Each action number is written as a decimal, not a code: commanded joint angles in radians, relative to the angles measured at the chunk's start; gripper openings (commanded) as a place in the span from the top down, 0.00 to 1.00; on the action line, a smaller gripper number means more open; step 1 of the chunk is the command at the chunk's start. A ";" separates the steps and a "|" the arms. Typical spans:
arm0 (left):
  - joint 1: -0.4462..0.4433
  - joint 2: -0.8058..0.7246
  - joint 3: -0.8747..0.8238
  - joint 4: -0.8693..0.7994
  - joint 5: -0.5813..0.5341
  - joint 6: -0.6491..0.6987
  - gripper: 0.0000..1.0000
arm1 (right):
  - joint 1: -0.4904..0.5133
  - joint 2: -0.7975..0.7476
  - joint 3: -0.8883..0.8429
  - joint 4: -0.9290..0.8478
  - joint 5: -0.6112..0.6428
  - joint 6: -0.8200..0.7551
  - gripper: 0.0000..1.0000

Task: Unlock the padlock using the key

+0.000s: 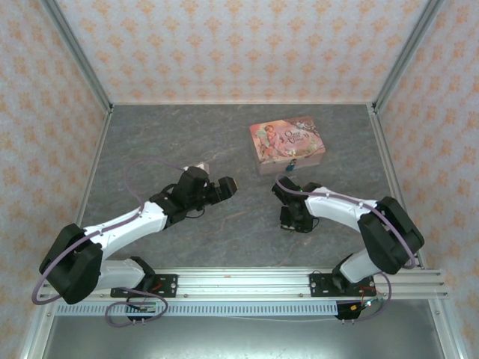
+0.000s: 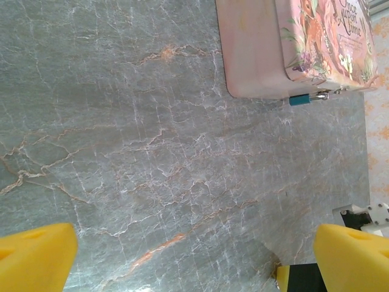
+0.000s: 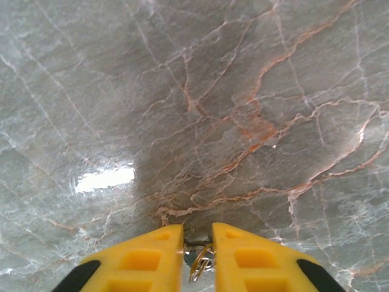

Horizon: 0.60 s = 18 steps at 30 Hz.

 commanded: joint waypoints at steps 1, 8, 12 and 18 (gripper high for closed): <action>-0.008 -0.007 0.028 -0.040 -0.038 0.015 0.00 | 0.008 0.006 -0.055 0.003 -0.023 0.025 0.90; -0.008 -0.027 0.037 -0.062 -0.061 0.016 0.00 | 0.009 -0.033 -0.080 0.039 -0.047 0.045 1.00; -0.008 -0.034 0.049 -0.065 -0.066 -0.008 0.00 | 0.009 -0.100 -0.086 0.087 -0.048 0.036 1.00; -0.008 -0.013 0.104 -0.086 -0.022 -0.088 0.00 | 0.011 -0.225 -0.098 0.189 -0.054 -0.020 1.00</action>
